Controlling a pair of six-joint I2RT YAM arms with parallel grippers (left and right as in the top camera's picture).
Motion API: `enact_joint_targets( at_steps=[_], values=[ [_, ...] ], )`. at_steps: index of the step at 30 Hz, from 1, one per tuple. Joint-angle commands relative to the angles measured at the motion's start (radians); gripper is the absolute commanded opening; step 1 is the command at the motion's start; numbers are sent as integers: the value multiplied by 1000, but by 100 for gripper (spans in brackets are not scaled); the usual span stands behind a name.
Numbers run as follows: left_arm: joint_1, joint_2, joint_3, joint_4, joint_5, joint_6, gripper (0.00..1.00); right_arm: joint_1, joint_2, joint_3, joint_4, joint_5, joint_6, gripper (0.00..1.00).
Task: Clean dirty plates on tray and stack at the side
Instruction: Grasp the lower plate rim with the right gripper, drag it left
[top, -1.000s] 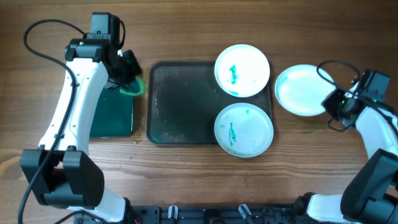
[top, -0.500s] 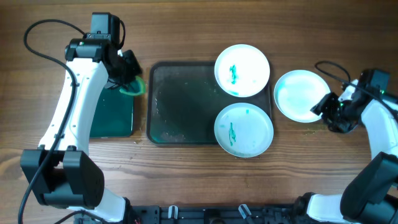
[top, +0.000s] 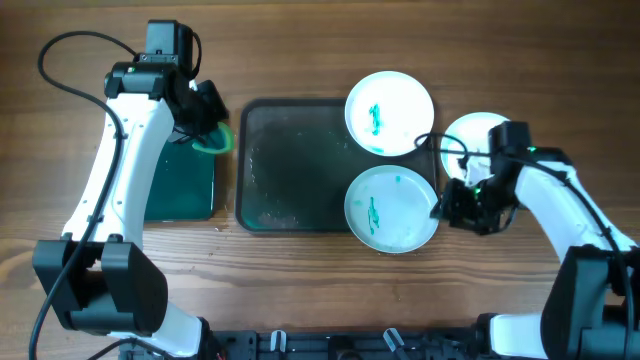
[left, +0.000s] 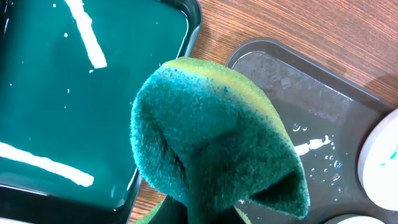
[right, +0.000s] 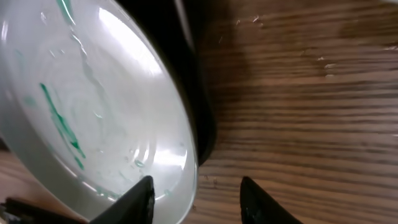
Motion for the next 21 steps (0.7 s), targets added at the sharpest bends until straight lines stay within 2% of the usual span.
enact_joint_targets(
  at_steps=[1,8,10,13,18,21],
  values=[
    [-4,-11,14,3,11,12,4,23,-4,-34,39,-2,27,38],
    [-4,-11,14,3,11,12,4,24,-4,-74,133,-1,27,28],
    [-4,-11,14,3,11,12,4,24,-4,-74,150,-1,33,15],
    [-4,-11,14,3,11,12,4,24,-5,-73,160,-2,45,4],
    [-4,-11,14,3,11,12,4,45,-5,-69,153,-25,47,4],
    [-4,-11,14,3,11,12,4,130,-5,-39,147,-38,101,4]
  ],
)
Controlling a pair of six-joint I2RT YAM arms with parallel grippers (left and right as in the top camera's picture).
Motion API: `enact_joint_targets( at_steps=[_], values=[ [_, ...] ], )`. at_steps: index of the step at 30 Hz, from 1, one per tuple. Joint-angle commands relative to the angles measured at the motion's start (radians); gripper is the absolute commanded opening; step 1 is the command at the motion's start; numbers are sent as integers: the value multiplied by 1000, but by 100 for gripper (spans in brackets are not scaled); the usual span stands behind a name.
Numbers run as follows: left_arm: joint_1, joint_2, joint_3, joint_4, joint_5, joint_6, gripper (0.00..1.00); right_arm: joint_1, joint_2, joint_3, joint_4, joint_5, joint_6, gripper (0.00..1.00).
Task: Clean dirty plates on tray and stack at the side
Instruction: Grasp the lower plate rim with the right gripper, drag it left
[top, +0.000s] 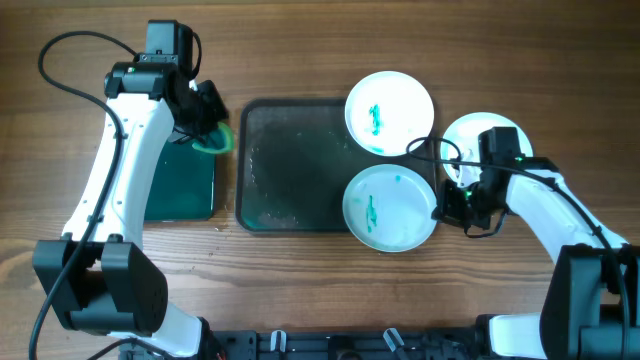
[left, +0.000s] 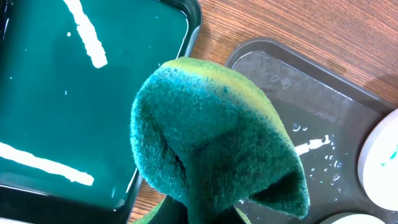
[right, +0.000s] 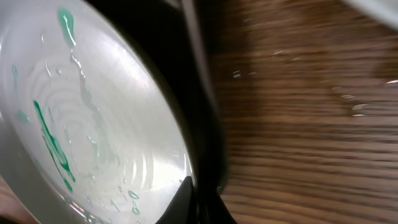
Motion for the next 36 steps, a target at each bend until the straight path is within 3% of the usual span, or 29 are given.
enact_joint_targets(
  at_steps=[1,6,11,17,22,26,31,36],
  values=[
    [-4,-11,14,3,11,12,4,137,-5,46,-3,-34,85,4],
    [-4,-11,14,4,11,12,4,325,-5,137,56,60,348,4],
    [-4,-11,14,5,11,12,4,462,13,146,264,172,579,4],
    [-4,-11,14,5,11,12,4,521,129,146,437,180,668,4],
    [-4,-11,14,4,11,12,4,531,206,156,501,112,666,6],
    [-4,-11,14,4,11,12,4,529,208,219,424,120,570,25],
    [-14,-11,12,3,11,12,4,515,209,299,306,179,468,38],
    [-63,22,12,6,11,12,4,507,258,303,308,192,468,37]
  ],
)
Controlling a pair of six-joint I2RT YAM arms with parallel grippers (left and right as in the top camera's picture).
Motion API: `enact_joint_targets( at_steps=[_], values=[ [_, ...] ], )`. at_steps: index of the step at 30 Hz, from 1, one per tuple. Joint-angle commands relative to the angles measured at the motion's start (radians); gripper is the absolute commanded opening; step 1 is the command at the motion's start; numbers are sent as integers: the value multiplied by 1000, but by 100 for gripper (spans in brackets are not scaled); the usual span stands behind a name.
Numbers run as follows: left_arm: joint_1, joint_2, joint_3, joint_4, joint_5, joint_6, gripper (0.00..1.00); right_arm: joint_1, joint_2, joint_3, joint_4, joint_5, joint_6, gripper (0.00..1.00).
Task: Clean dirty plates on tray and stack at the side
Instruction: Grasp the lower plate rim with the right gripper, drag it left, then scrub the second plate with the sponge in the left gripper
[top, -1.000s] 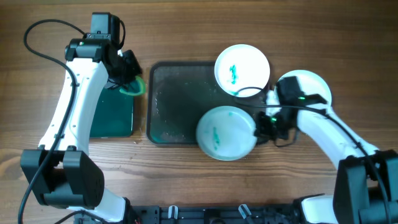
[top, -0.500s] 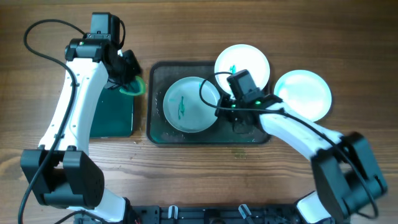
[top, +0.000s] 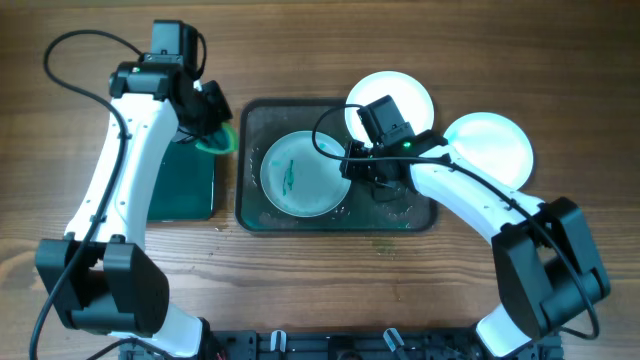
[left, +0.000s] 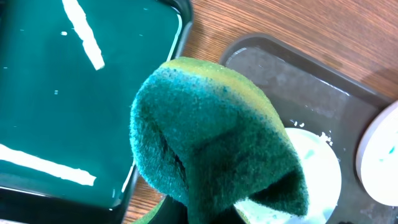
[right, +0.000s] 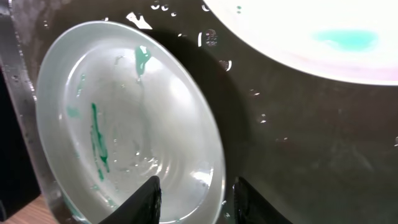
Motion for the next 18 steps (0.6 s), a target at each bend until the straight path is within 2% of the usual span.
enact_joint_targets(
  at_steps=[1,5,11,18],
  values=[
    [-45,29,12,7,12,12,4,-5,72,18,-2,19,-31,37],
    [-80,61,12,16,11,12,4,-8,126,48,0,-26,-33,30],
    [-131,100,12,42,12,12,4,-16,164,60,16,-55,-25,5],
    [-240,197,12,113,12,65,4,-19,164,60,16,-62,-24,4]
  ],
)
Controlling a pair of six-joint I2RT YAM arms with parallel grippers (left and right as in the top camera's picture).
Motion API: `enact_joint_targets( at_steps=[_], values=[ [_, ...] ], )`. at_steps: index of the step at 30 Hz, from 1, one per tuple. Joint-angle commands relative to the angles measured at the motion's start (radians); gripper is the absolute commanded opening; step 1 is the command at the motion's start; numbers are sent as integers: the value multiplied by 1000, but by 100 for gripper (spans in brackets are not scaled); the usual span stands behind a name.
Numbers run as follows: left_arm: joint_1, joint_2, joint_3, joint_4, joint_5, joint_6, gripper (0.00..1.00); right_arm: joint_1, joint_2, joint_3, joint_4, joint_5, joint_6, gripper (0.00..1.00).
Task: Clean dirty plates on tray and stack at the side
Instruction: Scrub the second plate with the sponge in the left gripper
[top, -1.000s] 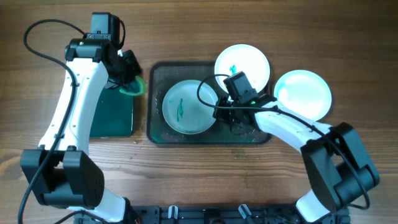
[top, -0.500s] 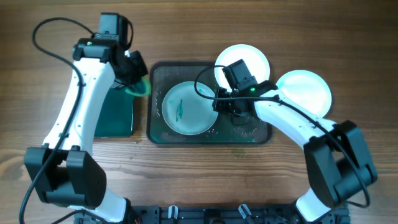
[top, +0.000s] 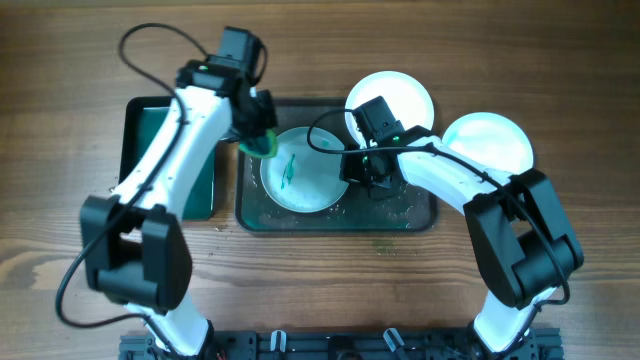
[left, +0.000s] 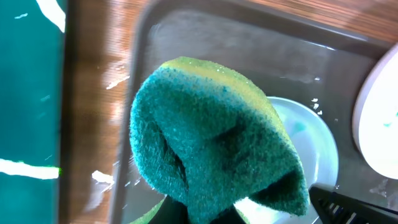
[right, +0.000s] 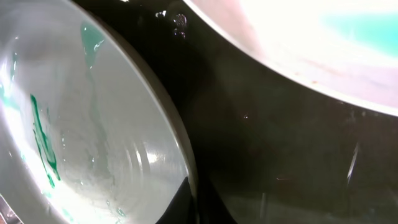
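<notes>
A white plate with green smears lies in the middle of the dark tray. My right gripper is shut on that plate's right rim; the right wrist view shows the plate with the gripper pinching its edge. My left gripper is shut on a green sponge, held over the plate's upper left edge. A second smeared plate rests on the tray's far right corner. One clean plate sits on the table to the right.
A green basin of teal water stands left of the tray, also seen in the left wrist view as the basin. Water drops lie on the tray floor. Bare wooden table runs along the front.
My left arm has moved right, from beside the basin to over the tray's upper left, the sponge now at the plate's edge. My right gripper, open astride the plate's rim, has shut on it.
The smeared plate lay at the tray's right front corner with my right gripper open beside it, then shut on its rim. Later the plate lay in the tray's middle with the gripper open. Now the rim is pinched again and the sponge has come over.
</notes>
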Motion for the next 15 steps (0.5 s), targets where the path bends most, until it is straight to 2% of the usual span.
enact_joint_targets(
  at_steps=[1,10,15],
  values=[
    [-65,82,12,23,12,48,4,-7,21,19,3,-20,3,4],
    [-130,283,12,19,12,74,4,-7,21,19,5,-24,-7,4],
    [-132,315,-4,11,26,92,4,-7,21,19,6,-24,-7,4]
  ],
)
